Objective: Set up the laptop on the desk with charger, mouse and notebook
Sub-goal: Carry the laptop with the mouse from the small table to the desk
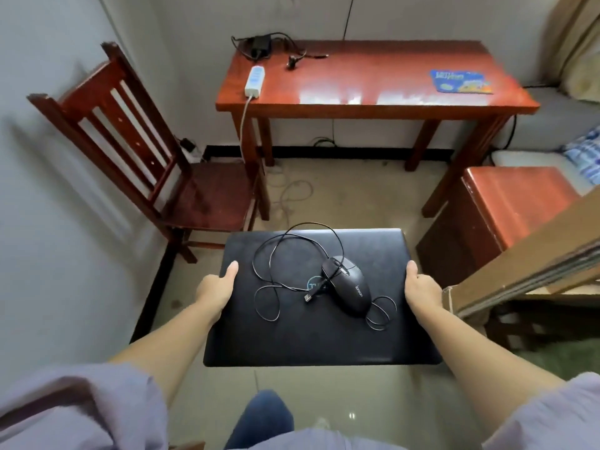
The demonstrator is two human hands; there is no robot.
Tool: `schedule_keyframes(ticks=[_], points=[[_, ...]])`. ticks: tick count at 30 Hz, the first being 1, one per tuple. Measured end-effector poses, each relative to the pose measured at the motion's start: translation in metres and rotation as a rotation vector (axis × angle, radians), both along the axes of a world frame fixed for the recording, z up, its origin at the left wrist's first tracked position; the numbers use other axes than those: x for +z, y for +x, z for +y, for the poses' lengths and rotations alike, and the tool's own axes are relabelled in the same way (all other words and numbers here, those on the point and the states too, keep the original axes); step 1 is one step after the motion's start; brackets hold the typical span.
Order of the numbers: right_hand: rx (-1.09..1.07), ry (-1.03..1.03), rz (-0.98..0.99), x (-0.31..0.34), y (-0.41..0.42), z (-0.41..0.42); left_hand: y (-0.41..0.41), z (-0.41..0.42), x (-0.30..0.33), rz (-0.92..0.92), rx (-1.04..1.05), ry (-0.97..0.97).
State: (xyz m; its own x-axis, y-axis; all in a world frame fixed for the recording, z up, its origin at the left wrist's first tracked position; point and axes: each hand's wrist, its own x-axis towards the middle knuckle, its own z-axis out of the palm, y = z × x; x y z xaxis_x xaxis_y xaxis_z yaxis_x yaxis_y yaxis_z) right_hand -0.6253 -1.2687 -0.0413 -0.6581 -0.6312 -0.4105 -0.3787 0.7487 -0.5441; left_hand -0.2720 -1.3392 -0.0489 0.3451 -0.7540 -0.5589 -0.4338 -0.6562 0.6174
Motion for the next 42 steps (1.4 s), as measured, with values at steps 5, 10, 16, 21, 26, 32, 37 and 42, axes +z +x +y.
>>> schedule_keyframes(ticks=[5,10,16,21,26,32,37,42], points=[[-0.094,-0.009,-0.008,-0.006,-0.053,-0.082,-0.058,-0.109,-0.004,-0.01,-0.079,-0.048],[-0.2,-0.029,-0.025,-0.005,-0.104,-0.176,-0.121,-0.233,-0.001,-0.017,-0.168,-0.07],[-0.322,-0.045,-0.011,0.009,-0.179,-0.278,-0.211,-0.381,0.02,-0.028,-0.327,-0.097],[-0.295,-0.046,0.03,0.009,-0.264,-0.377,-0.298,-0.483,0.016,-0.018,-0.372,-0.115],[-0.196,-0.039,0.071,0.017,-0.348,-0.488,-0.367,-0.567,0.01,0.02,-0.276,-0.134],[-0.085,-0.046,0.045,0.027,-0.404,-0.621,-0.409,-0.66,0.007,-0.012,-0.162,-0.13],[-0.015,-0.033,0.069,0.012,-0.422,-0.727,-0.423,-0.755,-0.009,-0.057,-0.153,-0.108],[-0.012,0.057,0.048,-0.006,-0.439,-0.812,-0.435,-0.844,-0.019,-0.141,-0.2,-0.048]])
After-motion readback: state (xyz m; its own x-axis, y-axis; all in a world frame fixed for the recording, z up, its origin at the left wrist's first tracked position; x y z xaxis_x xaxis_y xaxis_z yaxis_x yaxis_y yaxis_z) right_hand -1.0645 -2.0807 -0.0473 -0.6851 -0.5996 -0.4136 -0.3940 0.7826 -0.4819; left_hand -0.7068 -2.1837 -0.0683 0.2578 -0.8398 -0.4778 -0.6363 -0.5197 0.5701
